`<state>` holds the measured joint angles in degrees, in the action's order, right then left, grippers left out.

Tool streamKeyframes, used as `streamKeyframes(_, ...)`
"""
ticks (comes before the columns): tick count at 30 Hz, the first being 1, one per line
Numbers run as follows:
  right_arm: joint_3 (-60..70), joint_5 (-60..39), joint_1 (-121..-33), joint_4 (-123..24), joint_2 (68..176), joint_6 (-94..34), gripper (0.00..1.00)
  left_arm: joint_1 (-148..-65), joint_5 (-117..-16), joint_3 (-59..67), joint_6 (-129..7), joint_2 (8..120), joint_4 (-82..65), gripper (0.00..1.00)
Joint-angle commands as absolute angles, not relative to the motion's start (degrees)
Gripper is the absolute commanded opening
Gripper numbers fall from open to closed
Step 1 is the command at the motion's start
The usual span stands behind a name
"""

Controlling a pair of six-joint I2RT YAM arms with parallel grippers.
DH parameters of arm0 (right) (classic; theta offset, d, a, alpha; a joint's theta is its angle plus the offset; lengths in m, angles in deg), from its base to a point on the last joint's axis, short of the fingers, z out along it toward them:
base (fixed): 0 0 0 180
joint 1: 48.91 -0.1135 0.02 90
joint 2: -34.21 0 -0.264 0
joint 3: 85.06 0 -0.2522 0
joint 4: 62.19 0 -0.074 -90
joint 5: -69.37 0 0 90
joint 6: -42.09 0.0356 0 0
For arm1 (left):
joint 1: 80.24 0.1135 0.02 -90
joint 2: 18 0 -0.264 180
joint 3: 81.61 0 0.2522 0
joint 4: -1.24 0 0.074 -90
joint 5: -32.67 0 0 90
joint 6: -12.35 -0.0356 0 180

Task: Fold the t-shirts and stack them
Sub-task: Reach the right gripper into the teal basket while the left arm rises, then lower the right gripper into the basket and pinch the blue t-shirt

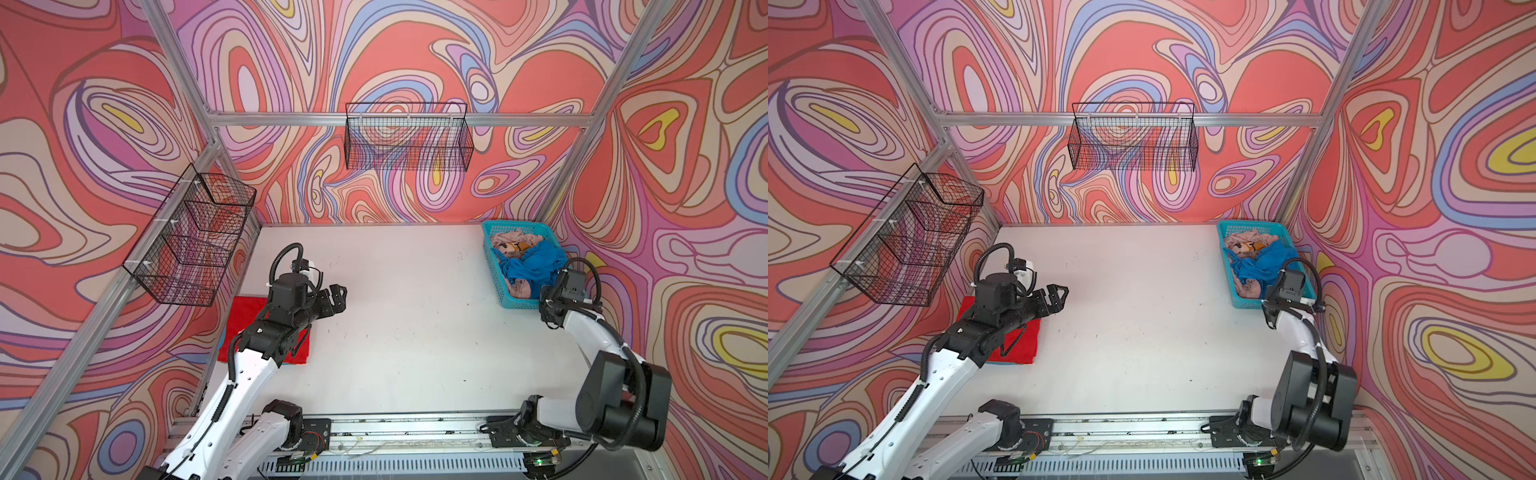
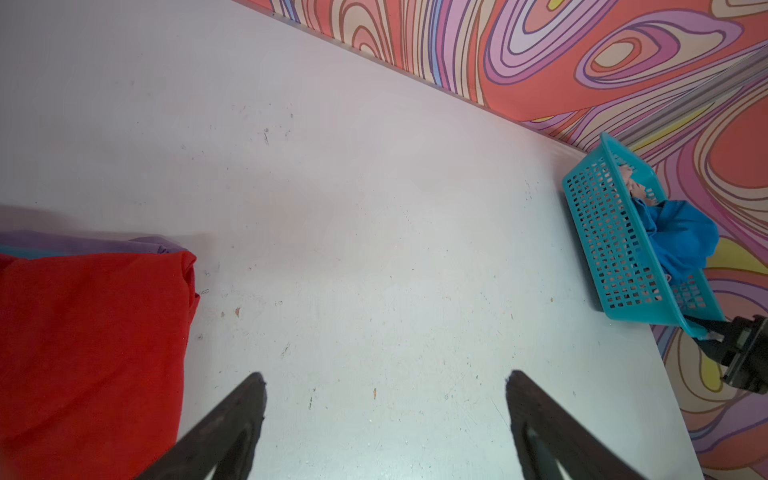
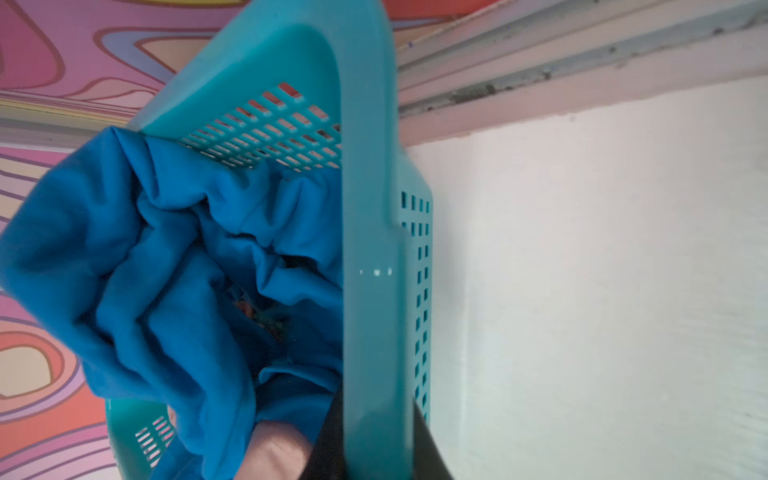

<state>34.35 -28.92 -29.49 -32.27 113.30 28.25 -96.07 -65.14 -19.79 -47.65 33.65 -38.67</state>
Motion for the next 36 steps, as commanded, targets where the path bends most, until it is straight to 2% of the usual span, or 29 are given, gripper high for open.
streamKeyframes(1, 27.99, -32.26, -29.88, -34.94, 117.23, 28.53, 0.07, -96.63, -67.77, -17.49, -48.26, 34.06, -39.70, 0.91)
streamKeyframes(14, 11.84, -37.77, -35.53, -32.05, 134.08, 28.17, 0.12, -97.23, -68.36, -17.16, -48.83, 35.04, -39.95, 0.91)
streamKeyframes(20, 8.98, -39.43, -36.48, -31.11, 136.11, 28.53, 0.18, -97.23, -68.75, -17.20, -48.96, 35.69, -39.69, 0.91)
streamKeyframes(22, 8.58, -39.68, -36.45, -30.42, 135.67, 28.68, 0.24, -97.26, -69.24, -17.11, -48.91, 35.95, -39.50, 0.91)
streamKeyframes(24, 8.66, -38.84, -36.45, -30.29, 135.46, 28.57, 0.34, -97.28, -69.83, -16.97, -49.00, 36.27, -39.52, 0.91)
streamKeyframes(29, 11.32, -37.89, -36.51, -31.77, 128.20, 25.94, 0.71, -97.20, -71.48, -16.04, -49.70, 36.80, -40.62, 0.93)
streamKeyframes(31, 11.50, -38.31, -36.29, -29.96, 125.91, 23.97, 0.83, -97.24, -71.52, -16.08, -49.70, 36.24, -40.73, 1.00)
streamKeyframes(32, 11.10, -38.78, -36.26, -28.00, 124.85, 22.83, 0.88, -97.24, -71.70, -16.03, -49.86, 35.99, -40.96, 1.00)
streamKeyframes(33, 10.75, -38.88, -36.10, -26.68, 123.79, 21.59, 0.92, -97.38, -71.83, -15.91, -49.88, 35.63, -41.16, 1.00)
streamKeyframes(36, 10.24, -37.98, -35.88, -24.98, 120.72, 17.42, 0.94, -98.25, -70.39, -14.90, -50.00, 34.50, -43.31, 1.00)
